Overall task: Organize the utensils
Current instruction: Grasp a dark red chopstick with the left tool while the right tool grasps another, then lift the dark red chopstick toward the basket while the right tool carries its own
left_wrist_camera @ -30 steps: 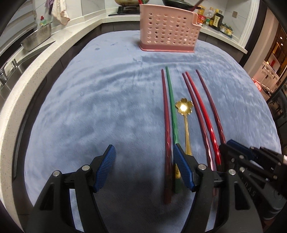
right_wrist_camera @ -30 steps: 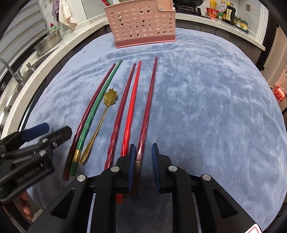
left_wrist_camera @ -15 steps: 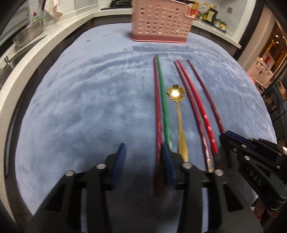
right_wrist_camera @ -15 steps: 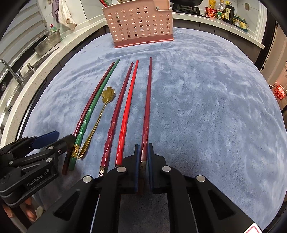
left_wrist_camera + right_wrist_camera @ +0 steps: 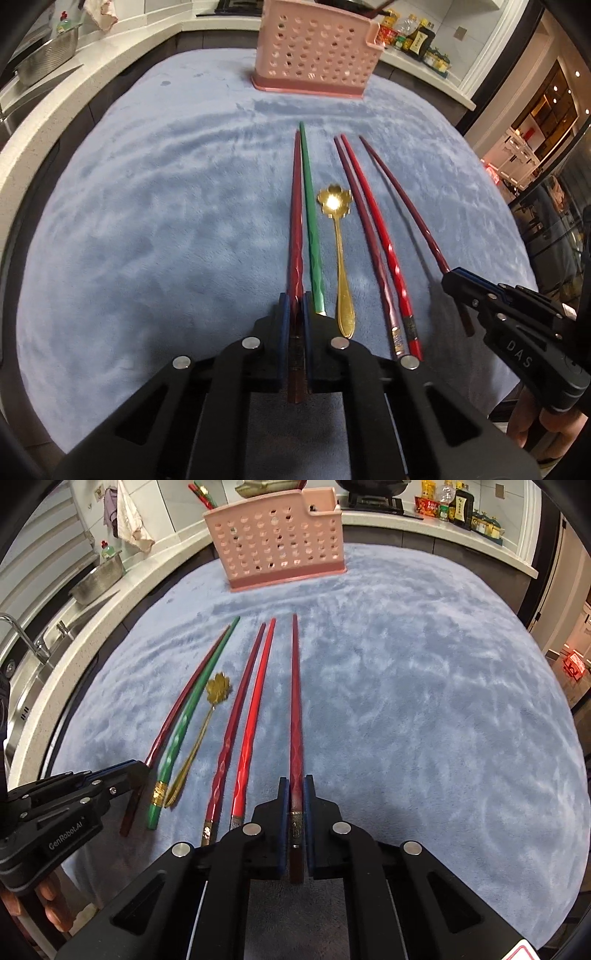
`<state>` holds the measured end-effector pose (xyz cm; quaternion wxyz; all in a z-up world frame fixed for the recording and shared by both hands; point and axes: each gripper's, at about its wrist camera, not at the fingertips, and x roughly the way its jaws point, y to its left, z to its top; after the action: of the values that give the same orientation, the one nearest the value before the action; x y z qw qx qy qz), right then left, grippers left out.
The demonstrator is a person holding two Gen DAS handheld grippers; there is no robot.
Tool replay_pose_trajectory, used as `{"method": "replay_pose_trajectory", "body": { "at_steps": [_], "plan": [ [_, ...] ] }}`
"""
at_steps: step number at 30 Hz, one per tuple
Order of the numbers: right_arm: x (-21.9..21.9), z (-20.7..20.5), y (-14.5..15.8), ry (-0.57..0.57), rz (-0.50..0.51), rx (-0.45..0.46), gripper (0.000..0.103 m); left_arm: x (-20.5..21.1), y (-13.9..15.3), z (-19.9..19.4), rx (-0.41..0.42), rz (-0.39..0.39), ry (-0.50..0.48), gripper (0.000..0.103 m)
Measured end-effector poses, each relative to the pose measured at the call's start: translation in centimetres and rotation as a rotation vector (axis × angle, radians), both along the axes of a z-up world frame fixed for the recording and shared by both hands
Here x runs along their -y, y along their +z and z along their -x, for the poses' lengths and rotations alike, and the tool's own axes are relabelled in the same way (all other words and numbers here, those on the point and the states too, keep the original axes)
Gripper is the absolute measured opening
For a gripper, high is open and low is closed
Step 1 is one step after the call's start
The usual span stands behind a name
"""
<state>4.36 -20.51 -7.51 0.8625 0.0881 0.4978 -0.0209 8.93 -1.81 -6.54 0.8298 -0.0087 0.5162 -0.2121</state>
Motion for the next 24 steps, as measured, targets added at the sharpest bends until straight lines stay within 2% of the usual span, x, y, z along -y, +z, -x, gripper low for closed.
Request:
{"method": "replay_pose_trajectory", "body": {
  "at_steps": [7,8,9,17,21,24],
  "plan": [
    [1.2,-0.2,4.3,-0.016,0.001,0.095,0.007,-1.0,4.7,-0.9,0.122,0.007,0.035,0.005],
    [1.4,-0.4,5.2,-0.022,0.004,0.112,0.007,-1.1,5.7,-1.3,0.145,0.009,0.042,0.005],
    [1.7,-0.7,5.9,-0.028,0.008,0.12,0.007,-1.2,6.7,-1.7,0.167,0.015,0.048,0.0],
    [3.7,-3.7,12.2,-0.049,0.016,0.252,0.007,-0.7,13.8,-5.6,0.341,0.035,0.066,0.0],
    [4.5,-4.7,14.2,-0.064,0.015,0.307,0.007,-1.1,14.8,-6.5,0.36,0.049,0.088,0.0],
    [4.6,-4.8,15.1,-0.069,0.011,0.325,0.007,-2.0,12.9,-6.4,0.297,0.043,0.104,0.004]
  ]
}}
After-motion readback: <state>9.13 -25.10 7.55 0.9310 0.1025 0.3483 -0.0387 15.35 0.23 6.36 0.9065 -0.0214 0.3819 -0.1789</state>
